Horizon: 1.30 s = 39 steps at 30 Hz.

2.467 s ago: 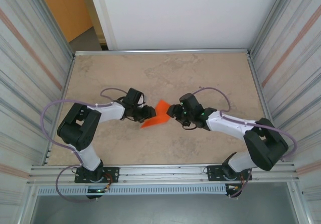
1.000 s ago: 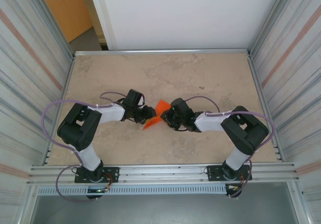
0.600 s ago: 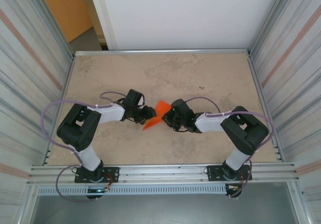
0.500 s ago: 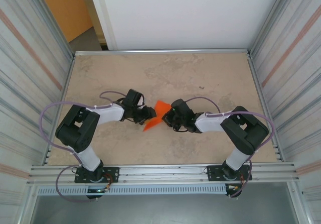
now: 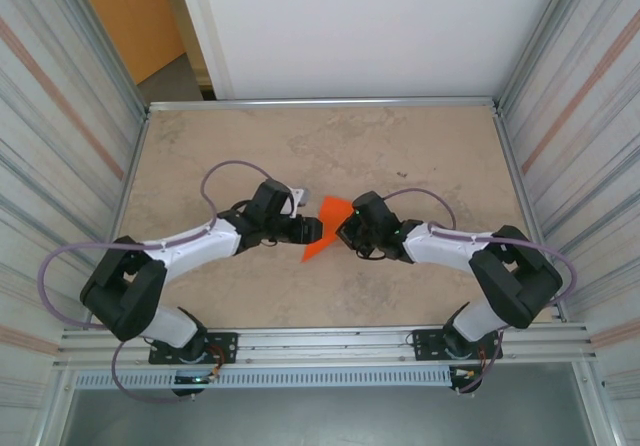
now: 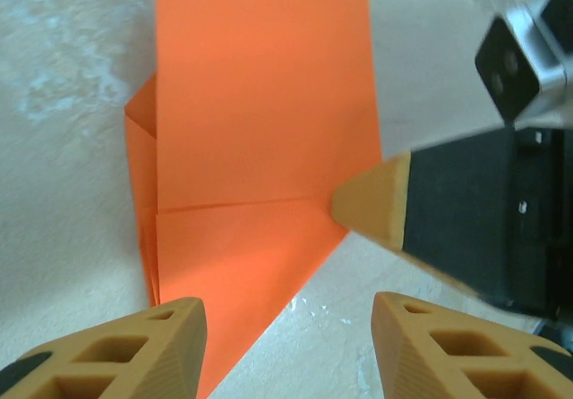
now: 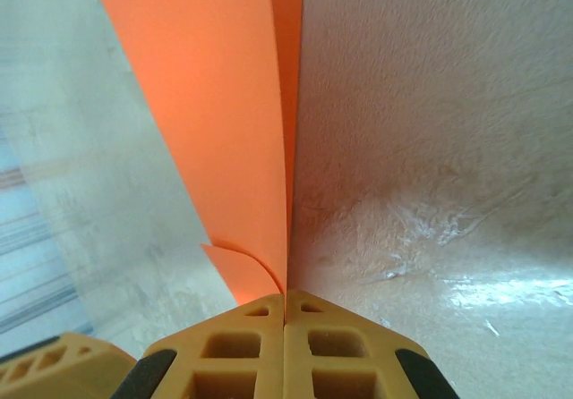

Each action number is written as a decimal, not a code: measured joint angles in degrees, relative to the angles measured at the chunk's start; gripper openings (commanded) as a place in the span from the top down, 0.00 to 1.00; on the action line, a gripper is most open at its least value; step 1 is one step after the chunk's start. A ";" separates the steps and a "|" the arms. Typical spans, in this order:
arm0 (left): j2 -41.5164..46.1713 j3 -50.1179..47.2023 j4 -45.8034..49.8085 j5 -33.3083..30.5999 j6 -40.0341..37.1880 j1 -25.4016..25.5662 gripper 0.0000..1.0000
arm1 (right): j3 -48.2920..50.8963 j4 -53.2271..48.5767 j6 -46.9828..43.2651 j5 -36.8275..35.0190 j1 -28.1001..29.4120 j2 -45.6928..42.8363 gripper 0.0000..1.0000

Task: Fold a paper plane with a square sheet of paper (pick it up from the middle)
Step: Fold the wing for the fifth time at the center of the table.

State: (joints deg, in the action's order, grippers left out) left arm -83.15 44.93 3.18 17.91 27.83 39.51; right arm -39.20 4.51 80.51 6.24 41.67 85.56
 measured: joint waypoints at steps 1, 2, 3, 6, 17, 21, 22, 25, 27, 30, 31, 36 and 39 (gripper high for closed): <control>0.31 -0.50 -0.55 -0.72 -1.68 0.76 0.49 | 0.00 -0.55 0.00 0.07 -0.26 -0.57 0.97; 0.50 -1.07 -0.92 -1.44 -3.28 1.31 0.50 | 0.00 -0.85 0.00 0.24 -0.57 -0.96 0.97; 0.55 -1.55 -1.40 -1.92 -4.59 1.66 0.51 | 0.00 -1.11 0.00 0.55 -0.85 -1.29 0.97; 0.46 -2.67 -2.45 -4.28 -9.14 3.15 0.53 | 0.00 -1.25 0.02 1.81 -1.55 -1.53 0.97; -2.84 -4.33 -11.58 -11.93 -22.73 10.64 0.54 | -0.31 -1.42 0.37 6.25 -3.85 -1.53 0.98; -4.74 -5.22 -14.25 -14.01 -26.21 11.26 0.54 | -0.33 -1.40 1.22 7.72 -5.01 -1.53 0.98; -5.01 -5.40 -14.84 -14.45 -27.06 11.26 0.54 | -0.33 -1.40 1.42 8.07 -5.22 -1.53 0.98; -5.97 -5.46 -17.20 -15.69 -29.66 11.43 0.54 | -0.39 -1.44 1.60 9.07 -5.73 -1.53 0.97; -6.95 -5.46 -18.69 -16.48 -31.15 11.69 0.55 | -0.63 -1.64 1.57 9.51 -5.95 -1.49 0.97; -8.72 -5.46 -20.02 -17.31 -32.81 12.28 0.56 | -1.31 -1.79 1.60 10.34 -6.16 -1.49 0.97; -9.18 -5.46 -20.11 -17.62 -33.11 12.39 0.57 | -1.55 -1.81 1.60 10.51 -6.19 -1.44 0.97; -10.05 -5.46 -21.11 -18.71 -33.81 12.55 0.61 | -2.08 -1.88 1.70 11.32 -6.19 -0.94 0.96; -10.05 -5.46 -22.25 -19.47 -33.90 12.55 0.64 | -2.08 -2.08 2.03 11.74 -6.19 -0.46 0.95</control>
State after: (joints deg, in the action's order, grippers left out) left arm -93.21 39.46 -19.07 -1.56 -6.07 52.05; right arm -41.28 2.44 82.54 17.98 35.48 85.10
